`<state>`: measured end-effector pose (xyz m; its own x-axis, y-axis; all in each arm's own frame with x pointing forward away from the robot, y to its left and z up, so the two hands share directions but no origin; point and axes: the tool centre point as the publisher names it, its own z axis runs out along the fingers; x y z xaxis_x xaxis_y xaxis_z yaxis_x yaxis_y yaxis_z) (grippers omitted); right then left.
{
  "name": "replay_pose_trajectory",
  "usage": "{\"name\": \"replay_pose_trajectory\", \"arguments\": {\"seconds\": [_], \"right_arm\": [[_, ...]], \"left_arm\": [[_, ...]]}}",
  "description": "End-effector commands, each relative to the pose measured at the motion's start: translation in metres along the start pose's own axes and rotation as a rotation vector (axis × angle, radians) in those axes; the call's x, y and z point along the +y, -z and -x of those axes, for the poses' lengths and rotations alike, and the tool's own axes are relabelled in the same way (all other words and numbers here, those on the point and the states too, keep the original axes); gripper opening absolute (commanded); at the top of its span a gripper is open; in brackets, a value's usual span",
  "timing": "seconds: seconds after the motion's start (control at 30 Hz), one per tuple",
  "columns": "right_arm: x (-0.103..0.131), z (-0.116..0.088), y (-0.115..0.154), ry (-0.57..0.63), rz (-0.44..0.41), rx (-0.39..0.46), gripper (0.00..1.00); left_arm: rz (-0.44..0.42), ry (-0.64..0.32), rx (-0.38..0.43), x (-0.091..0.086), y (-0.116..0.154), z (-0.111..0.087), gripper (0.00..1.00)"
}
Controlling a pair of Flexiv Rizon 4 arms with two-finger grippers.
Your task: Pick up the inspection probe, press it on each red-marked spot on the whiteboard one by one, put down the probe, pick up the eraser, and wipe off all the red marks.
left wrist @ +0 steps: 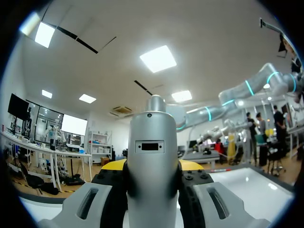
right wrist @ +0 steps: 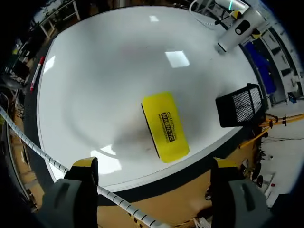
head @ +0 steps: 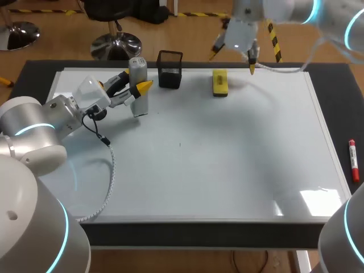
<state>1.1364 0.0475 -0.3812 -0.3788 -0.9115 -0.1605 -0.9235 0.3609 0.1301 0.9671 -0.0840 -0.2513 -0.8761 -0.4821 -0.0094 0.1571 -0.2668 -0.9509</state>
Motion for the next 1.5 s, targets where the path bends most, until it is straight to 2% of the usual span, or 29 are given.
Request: {"name": "replay_pose_trajectory", "arguments": {"seconds": [0.03,0.33,0.53,0.7,0.73,0.8,0.83,1.0,1.17,1.43,1.5], "right_arm": [[0.006,-0.024,0.028,-0.038,-0.012,-0.108,1.0],[-0.006,-0.039,0.062,-0.17,-0.04,-0.204,1.0],[-0.012,-0.047,0.083,-0.283,-0.065,-0.207,1.0],[-0.013,-0.053,0.098,-0.364,-0.051,-0.228,1.0],[-0.014,-0.055,0.1,-0.407,-0.049,-0.196,1.0],[-0.014,-0.057,0.104,-0.423,-0.046,-0.215,1.0],[-0.016,-0.059,0.105,-0.458,-0.042,-0.196,1.0],[-0.016,-0.069,0.112,-0.506,-0.04,-0.228,1.0],[-0.014,-0.078,0.116,-0.575,-0.008,-0.24,1.0],[-0.014,-0.097,0.117,-0.641,0.097,-0.386,1.0],[-0.012,-0.099,0.117,-0.647,0.107,-0.4,1.0]], "left_arm": [[-0.001,-0.002,-0.003,0.0,-0.001,0.0,0.0],[-0.001,-0.002,-0.003,0.0,-0.001,0.0,0.0],[-0.001,-0.002,-0.003,0.0,-0.001,0.0,0.0],[-0.001,-0.002,-0.003,0.0,-0.001,0.0,0.0],[-0.001,-0.002,-0.003,0.0,-0.001,0.0,0.0],[-0.001,-0.002,-0.003,0.0,-0.001,0.0,0.0],[-0.001,-0.002,-0.003,0.0,-0.001,0.0,0.0],[-0.001,-0.002,-0.003,0.0,-0.001,0.0,0.0],[-0.001,-0.002,-0.003,0.0,-0.001,0.0,0.0],[-0.001,-0.002,-0.003,0.0,-0.001,0.0,0.0],[-0.001,-0.002,-0.003,0.0,-0.001,0.0,0.0]]}}
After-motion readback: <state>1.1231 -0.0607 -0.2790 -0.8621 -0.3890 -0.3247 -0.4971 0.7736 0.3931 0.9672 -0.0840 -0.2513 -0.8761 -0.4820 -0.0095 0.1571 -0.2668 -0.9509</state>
